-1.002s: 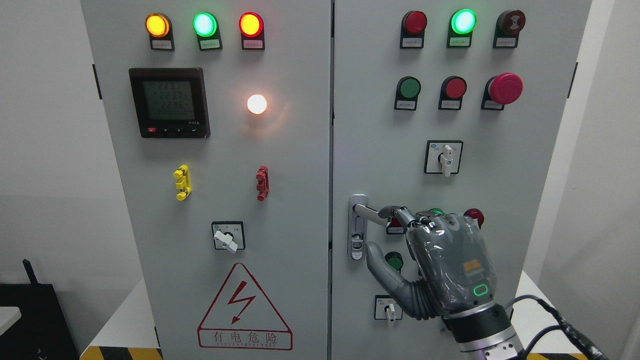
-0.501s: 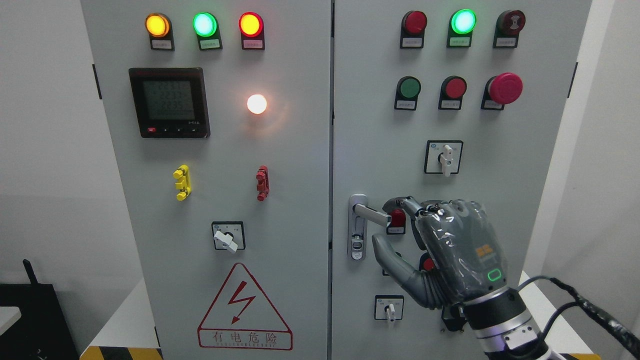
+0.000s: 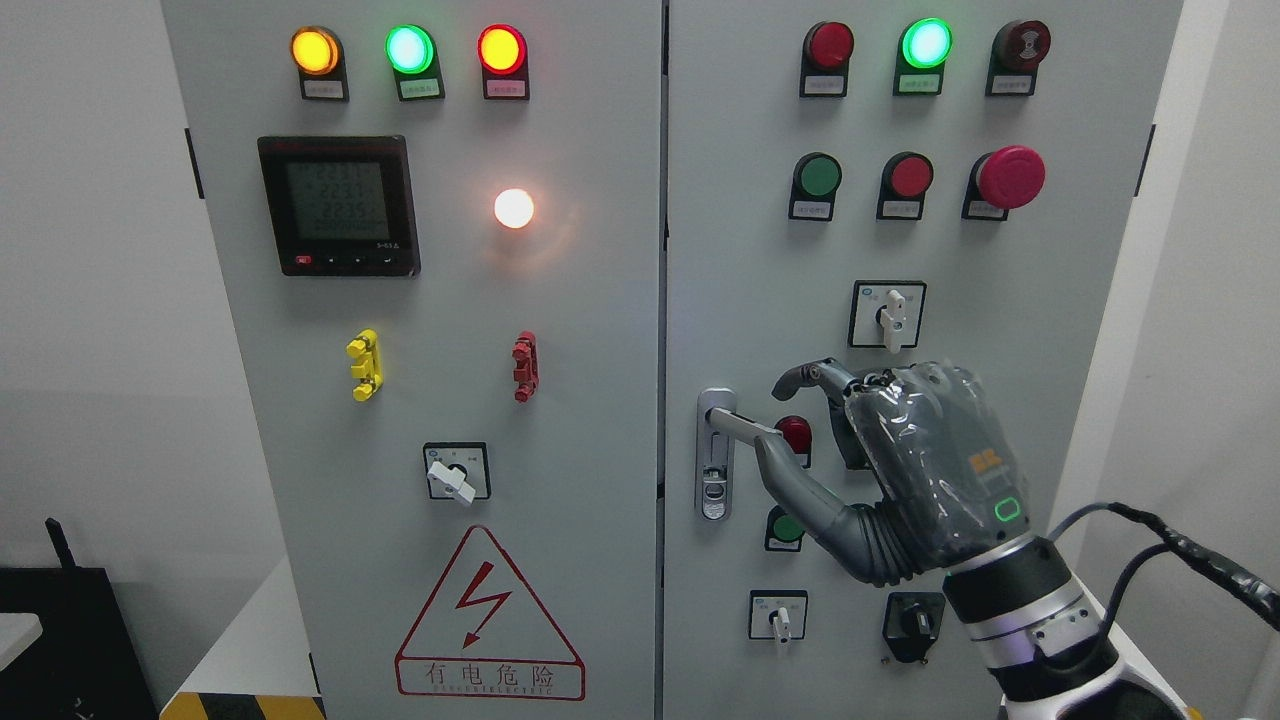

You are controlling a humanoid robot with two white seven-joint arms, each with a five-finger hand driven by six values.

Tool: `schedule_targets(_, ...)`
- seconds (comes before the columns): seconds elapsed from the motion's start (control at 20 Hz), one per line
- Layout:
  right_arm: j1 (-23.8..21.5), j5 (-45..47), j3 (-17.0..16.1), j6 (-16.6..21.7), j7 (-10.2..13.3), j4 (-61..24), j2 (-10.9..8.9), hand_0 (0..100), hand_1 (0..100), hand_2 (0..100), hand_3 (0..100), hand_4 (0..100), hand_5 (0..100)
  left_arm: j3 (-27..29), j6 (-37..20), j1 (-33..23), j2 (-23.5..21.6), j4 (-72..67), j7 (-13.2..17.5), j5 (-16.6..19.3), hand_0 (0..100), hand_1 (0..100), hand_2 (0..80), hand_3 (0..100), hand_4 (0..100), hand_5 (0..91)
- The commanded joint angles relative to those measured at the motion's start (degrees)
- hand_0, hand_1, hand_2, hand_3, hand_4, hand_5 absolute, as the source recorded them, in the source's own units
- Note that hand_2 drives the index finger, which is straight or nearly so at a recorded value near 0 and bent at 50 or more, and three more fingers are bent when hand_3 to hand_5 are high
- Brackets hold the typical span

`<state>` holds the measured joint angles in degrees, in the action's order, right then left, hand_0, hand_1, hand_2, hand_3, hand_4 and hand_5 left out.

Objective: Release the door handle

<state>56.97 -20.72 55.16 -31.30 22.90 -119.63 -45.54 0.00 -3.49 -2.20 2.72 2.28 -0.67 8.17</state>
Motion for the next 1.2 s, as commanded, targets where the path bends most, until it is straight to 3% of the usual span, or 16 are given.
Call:
schedule_targets(0.0,2.4,3.1,4.7,-0.8,-0.3,0.0,-2.89,52,10,45,100,98,100,-1.4,0.0,0.0,0.0,0.0,0.0,0.0,12,39,0.0,0,0,0.0)
schedule_targets(0.3,2.9,3.6,5.5,-5.2,-4.2,0.0,-2.36,52,12,47,100,98,100,-1.4,-0.1,0.0,0.0,0.0,0.0,0.0,12,39,0.0,0,0,0.0)
schedule_targets(0.65,4.5,3.9,5.2,-7.2,-5.7,0.0,-2.28,52,12,48,100,99,100,-1.4,-0.1,0.0,0.0,0.0,0.0,0.0,12,39,0.0,0,0,0.0)
schedule_targets(1.15,6.7,7.1,4.9,-6.9,-5.8,0.0,-1.31,52,14,49,100,100,100,-1.4,0.0,0.0,0.0,0.0,0.0,-0.1,12,39,0.0,0,0,0.0)
